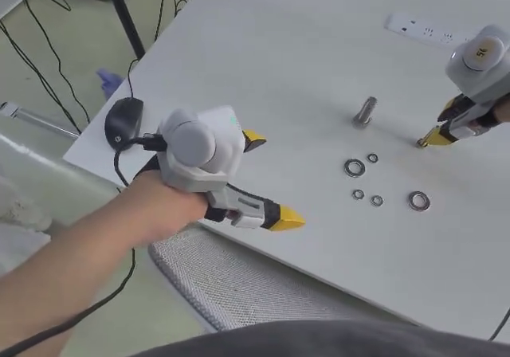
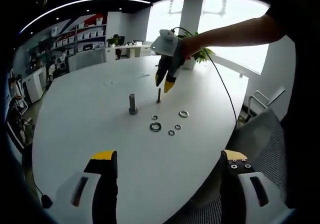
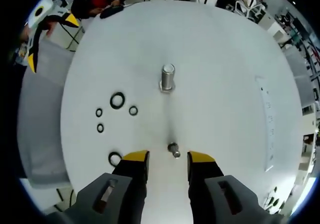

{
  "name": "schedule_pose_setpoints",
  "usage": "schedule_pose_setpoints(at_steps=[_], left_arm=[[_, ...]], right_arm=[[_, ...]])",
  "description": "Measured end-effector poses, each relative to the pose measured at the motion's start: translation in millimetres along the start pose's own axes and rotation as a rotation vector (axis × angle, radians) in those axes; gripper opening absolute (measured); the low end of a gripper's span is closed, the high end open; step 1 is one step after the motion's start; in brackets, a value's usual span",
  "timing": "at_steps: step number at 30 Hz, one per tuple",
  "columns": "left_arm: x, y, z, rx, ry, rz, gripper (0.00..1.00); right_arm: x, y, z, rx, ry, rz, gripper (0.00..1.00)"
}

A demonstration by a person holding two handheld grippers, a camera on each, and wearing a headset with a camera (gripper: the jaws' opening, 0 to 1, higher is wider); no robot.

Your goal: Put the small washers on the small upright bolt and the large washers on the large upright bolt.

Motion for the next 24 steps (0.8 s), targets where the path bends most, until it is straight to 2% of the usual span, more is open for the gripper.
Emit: schedule_pose_setpoints(at_steps=[6,8,10,13,14,16,19,24], left_arm=[[0.6,0.6,2.0,-0.01,-0.009,-0.023,0.83],[1.8,0.6,2.7,-0.014,-0.017,-0.023,0.85],[1.4,0.6,2.7,-0.011,-0.03,-0.03,0.85],[2.0,0.4,2.4,-0.003,-0.045,-0.033,0.87],[2.0,0.8,3.1,-0.004,-0.048,-0.035,0.86],[1.5,1.6,5.5,-0.013,-0.049,-0.038,0.87],[3.1,3.6,8.1,-0.027,-0.05,-0.032,0.88],[2.3,5.1,5.1,-0.018,-0.062,-0.046,0.87]], right_arm=[[7.5,8.3,-0.8,0.005,-0.038,-0.017,0.32],[10.9,12.3,1.1,-0.005,-0.037,-0.022,0.32],[8.4,9.2,3.0,-0.017,-0.043,-0.021,0.32],[12.6,8.1,3.8,-0.02,-0.034,-0.023,0.32],[17.5,9.6,6.7,-0.032,-0.022,-0.026,0.33],[17.9,9.4,7.3,-0.041,-0.011,-0.033,0.34],[30.0,8.4,11.6,-0.051,0.008,-0.017,0.34],[48.4,4.5,17.0,-0.051,0.013,0.007,0.34]])
Point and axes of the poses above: the centre of the closed fingertips' face, and the gripper's own axes: y roughly backward along the fingers, x roughly to its left, z roughly out of its top, the point moved 1 cm from there along y, roughly backward along the fingers, and after that the axes turned 5 degrees about -y, right-handed, at the moved point
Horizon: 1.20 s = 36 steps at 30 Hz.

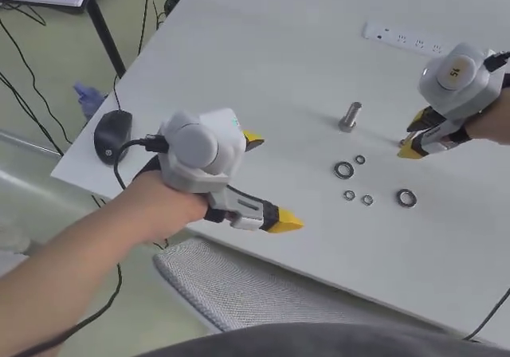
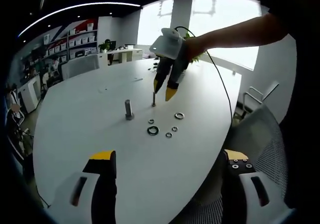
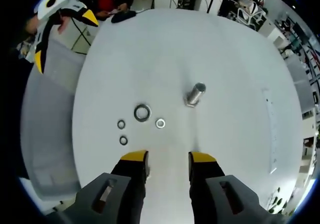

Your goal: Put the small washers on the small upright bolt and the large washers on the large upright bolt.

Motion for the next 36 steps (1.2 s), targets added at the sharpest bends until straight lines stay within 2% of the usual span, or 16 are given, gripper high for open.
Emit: schedule_pose_setpoints(at_steps=[4,8,13,18,21,23,29,31,36], left_arm=[[-0.7,0.8,-3.8,0.015,-0.009,-0.007,0.87],[-0.9,2.5,-1.6,0.005,-0.009,-0.021,0.86],[0.6,5.9,-0.9,0.004,-0.018,-0.038,0.85],[2.1,8.6,2.0,0.002,-0.029,-0.045,0.85],[7.3,11.2,8.1,-0.028,-0.037,-0.032,0.86],[10.2,14.1,9.4,-0.031,-0.032,-0.027,0.86],[11.8,18.9,2.8,-0.021,-0.042,-0.032,0.86],[10.9,19.6,0.6,-0.015,-0.049,-0.037,0.86],[10.4,16.2,-1.6,-0.018,-0.056,-0.041,0.87]], right_arm=[[8.4,-3.5,2.7,0.008,0.014,0.013,0.34],[16.2,-4.3,7.8,0.005,0.012,0.022,0.34],[16.3,-13.5,5.6,0.018,0.02,0.031,0.34],[17.4,-17.5,13.7,0.007,0.008,0.02,0.33],[18.6,-22.8,17.1,0.001,-0.001,0.014,0.33],[20.1,-26.6,17.3,0.009,-0.006,0.016,0.33],[20.8,-38.4,16.8,0.008,-0.029,0.016,0.32],[21.0,-42.0,19.9,-0.011,-0.041,0.017,0.32],[21.0,-53.7,24.0,-0.02,-0.072,0.023,0.3]])
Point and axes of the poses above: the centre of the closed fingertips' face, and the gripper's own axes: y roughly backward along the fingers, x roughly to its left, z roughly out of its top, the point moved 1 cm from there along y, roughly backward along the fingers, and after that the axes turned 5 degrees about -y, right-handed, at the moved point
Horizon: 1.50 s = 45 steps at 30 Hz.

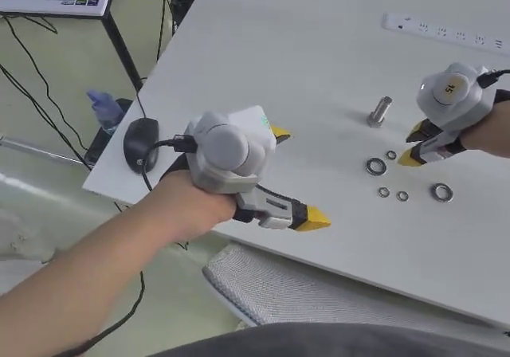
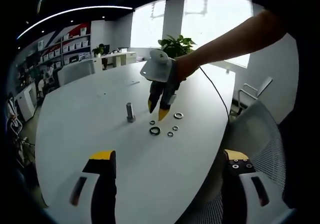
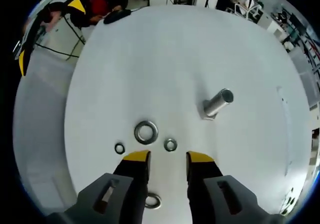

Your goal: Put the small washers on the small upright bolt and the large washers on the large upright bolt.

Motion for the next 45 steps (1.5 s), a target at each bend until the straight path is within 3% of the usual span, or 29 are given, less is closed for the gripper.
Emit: schedule_pose_setpoints(at_steps=[6,11,16,23,30,38,45], left_arm=[[-3.8,-11.7,8.0,-0.012,-0.049,-0.017,0.88],[-13.7,-27.0,17.2,-0.028,-0.098,-0.044,0.88],[-19.3,-33.3,19.8,-0.027,-0.098,-0.065,0.87],[-16.8,-29.0,18.0,-0.02,-0.085,-0.072,0.85],[-13.9,-25.3,8.8,0.005,-0.074,-0.071,0.81],[-14.4,-22.6,2.9,0.004,-0.056,-0.077,0.81],[-12.9,-20.6,2.1,0.001,-0.046,-0.082,0.79]], right_arm=[[-3.8,-7.1,2.9,0.013,-0.012,-0.011,0.3],[-3.4,-12.9,-0.4,0.036,-0.004,-0.014,0.28],[-6.3,-14.5,-1.2,0.035,-0.003,-0.018,0.28],[-6.6,-16.6,-1.7,0.035,-0.015,-0.014,0.28],[-3.4,-20.6,-0.6,0.036,-0.004,-0.012,0.26],[-5.2,-22.0,0.2,0.058,-0.009,-0.013,0.24],[-3.8,-23.2,1.8,0.079,0.02,-0.021,0.16]])
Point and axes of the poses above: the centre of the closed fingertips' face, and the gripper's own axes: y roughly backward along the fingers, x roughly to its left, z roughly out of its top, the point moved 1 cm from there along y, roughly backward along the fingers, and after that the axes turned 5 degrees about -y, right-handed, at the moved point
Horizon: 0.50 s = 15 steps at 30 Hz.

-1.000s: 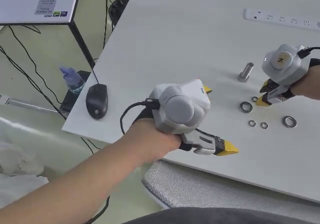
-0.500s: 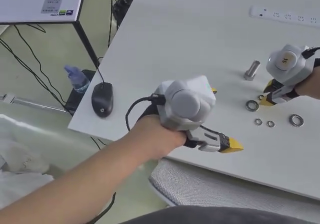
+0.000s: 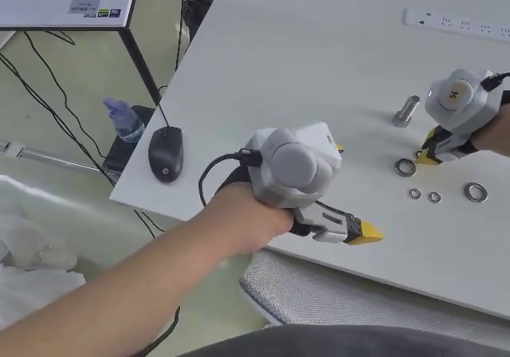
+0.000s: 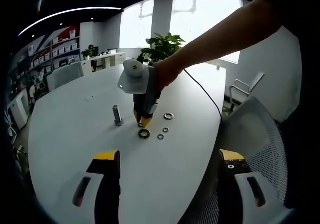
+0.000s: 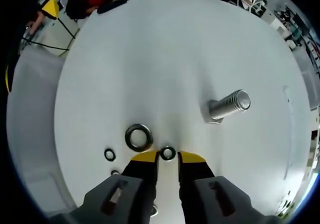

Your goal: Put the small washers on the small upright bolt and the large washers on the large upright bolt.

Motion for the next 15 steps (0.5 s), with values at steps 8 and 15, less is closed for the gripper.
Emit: schedule_pose_setpoints(at_steps=[8,15], left_arm=[[-0.5,-0.7,-0.6,-0.001,-0.001,-0.008,0.78],[-4.5,-2.9,-3.3,0.007,0.001,-0.018,0.77]], right_arm=[[0.5,0.0,-0.1,0.019,-0.003,-0.022,0.14],[-0.4,-0.2,-0.6,0.051,0.002,-0.028,0.14]])
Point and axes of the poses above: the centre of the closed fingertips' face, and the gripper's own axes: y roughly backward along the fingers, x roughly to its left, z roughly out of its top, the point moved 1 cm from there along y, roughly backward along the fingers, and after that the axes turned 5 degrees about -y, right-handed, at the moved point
